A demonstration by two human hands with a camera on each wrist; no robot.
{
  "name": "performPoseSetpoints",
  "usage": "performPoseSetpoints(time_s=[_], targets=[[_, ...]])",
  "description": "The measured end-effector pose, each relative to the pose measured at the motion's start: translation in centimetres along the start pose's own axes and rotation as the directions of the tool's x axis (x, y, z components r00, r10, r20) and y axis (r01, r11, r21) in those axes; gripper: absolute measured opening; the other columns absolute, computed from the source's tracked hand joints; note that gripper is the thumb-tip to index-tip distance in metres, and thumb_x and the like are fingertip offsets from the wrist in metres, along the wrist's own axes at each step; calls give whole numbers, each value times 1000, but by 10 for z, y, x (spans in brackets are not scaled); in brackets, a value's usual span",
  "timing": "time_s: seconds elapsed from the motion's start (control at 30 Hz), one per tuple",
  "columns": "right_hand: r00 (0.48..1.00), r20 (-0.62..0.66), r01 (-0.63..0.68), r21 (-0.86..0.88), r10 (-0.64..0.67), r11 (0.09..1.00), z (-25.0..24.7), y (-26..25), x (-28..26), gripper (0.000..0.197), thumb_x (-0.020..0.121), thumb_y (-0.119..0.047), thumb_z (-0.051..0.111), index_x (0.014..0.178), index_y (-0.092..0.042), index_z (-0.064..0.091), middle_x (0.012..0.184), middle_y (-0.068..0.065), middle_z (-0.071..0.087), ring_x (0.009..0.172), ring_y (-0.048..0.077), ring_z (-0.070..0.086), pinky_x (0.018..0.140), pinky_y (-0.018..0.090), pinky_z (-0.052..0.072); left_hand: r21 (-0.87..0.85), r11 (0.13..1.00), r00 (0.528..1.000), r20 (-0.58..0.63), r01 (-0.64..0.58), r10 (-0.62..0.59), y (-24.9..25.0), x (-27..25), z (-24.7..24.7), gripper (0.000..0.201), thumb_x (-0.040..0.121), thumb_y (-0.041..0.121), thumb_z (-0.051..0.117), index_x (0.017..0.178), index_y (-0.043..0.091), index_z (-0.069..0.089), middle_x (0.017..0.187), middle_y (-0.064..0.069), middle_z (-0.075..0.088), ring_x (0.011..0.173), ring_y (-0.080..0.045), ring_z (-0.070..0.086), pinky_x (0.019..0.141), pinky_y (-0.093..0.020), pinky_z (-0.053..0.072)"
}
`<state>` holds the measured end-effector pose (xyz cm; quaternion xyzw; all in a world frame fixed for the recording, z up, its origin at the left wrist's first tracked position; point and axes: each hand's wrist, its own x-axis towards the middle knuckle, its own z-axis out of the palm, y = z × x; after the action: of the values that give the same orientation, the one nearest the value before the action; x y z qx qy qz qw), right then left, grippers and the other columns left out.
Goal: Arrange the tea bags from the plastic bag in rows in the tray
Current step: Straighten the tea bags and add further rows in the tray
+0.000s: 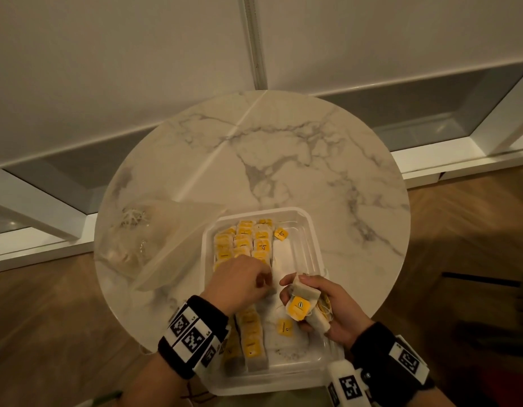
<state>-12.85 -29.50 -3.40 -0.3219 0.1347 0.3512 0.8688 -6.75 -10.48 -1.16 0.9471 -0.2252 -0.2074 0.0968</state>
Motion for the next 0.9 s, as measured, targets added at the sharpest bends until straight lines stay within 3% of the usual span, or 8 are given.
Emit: performPoseSetpoints(time_s=[0.13, 0.23, 0.3, 0.37, 0.47, 0.63, 0.77, 0.9], targets=[[1000, -13, -17, -6, 17, 1000, 2, 0, 0, 31, 84, -30, 54, 96, -6, 68, 81, 14, 62, 54, 19, 58, 41, 24, 44, 9, 1000, 997, 76, -6, 5, 0, 0, 11, 23, 91, 43, 60, 108, 30, 69, 104, 9, 66, 98, -13, 60, 71, -25, 42], [999, -34, -21, -15, 21, 1000, 2, -1, -1, 33, 82, -30, 55, 98, -5, 67, 82, 14, 62, 54, 19, 58, 40, 24, 44, -99, 995, 1000, -11, 1, -2, -3, -5, 8, 26, 92, 42, 59, 113, 30, 69, 106, 12, 68, 97, -8, 60, 80, -28, 49], [998, -55, -24, -38, 22, 999, 2, -1, -1, 34, 82, -32, 55, 99, -5, 67, 83, 15, 62, 56, 19, 58, 40, 23, 43, -223, 975, 995, -99, -6, -17, 1, -12, 2, 22, 93, 39, 58, 109, 32, 71, 100, 16, 69, 83, 2, 56, 75, -22, 46], [996, -89, -26, -52, 21, 998, 3, -1, 0, 34, 81, -33, 57, 99, -6, 67, 85, 14, 63, 58, 19, 59, 41, 23, 43, -387, 922, 986, -163, -24, -42, 10, -21, -1, 16, 94, 38, 60, 96, 29, 74, 88, 15, 70, 70, 3, 57, 66, -17, 44], [989, -144, -24, -41, 17, 999, 7, -2, 1, 31, 86, -28, 58, 103, -2, 60, 81, 14, 63, 56, 19, 61, 41, 23, 43, -638, 770, 987, -131, -13, -92, 24, -36, -1, 31, 95, 45, 58, 83, 21, 73, 76, 7, 71, 55, -7, 63, 59, -28, 53], [986, -167, -10, 39, 17, 999, 17, -5, 0, 27, 87, -22, 49, 101, -2, 59, 81, 15, 62, 56, 22, 63, 40, 26, 47, -764, 643, 992, -35, 52, -122, 31, -48, 10, 39, 92, 49, 61, 74, 16, 70, 70, 4, 72, 54, -17, 67, 59, -32, 55], [987, -159, -5, 38, 11, 999, 17, -3, 1, 25, 84, -20, 55, 100, -1, 61, 90, 17, 62, 61, 23, 64, 43, 28, 50, -787, 613, 990, -29, 61, -137, 33, -51, 17, 21, 84, 36, 76, 70, 23, 68, 67, 8, 71, 51, -10, 64, 55, -23, 50], [982, -187, 10, 30, -4, 1000, 16, -2, 1, 28, 83, -20, 54, 99, 0, 63, 85, 18, 62, 59, 23, 63, 42, 28, 49, -826, 562, 982, -82, 29, -171, 27, -51, 10, 10, 85, 18, 76, 77, 16, 70, 70, 5, 72, 52, -14, 66, 55, -21, 50]])
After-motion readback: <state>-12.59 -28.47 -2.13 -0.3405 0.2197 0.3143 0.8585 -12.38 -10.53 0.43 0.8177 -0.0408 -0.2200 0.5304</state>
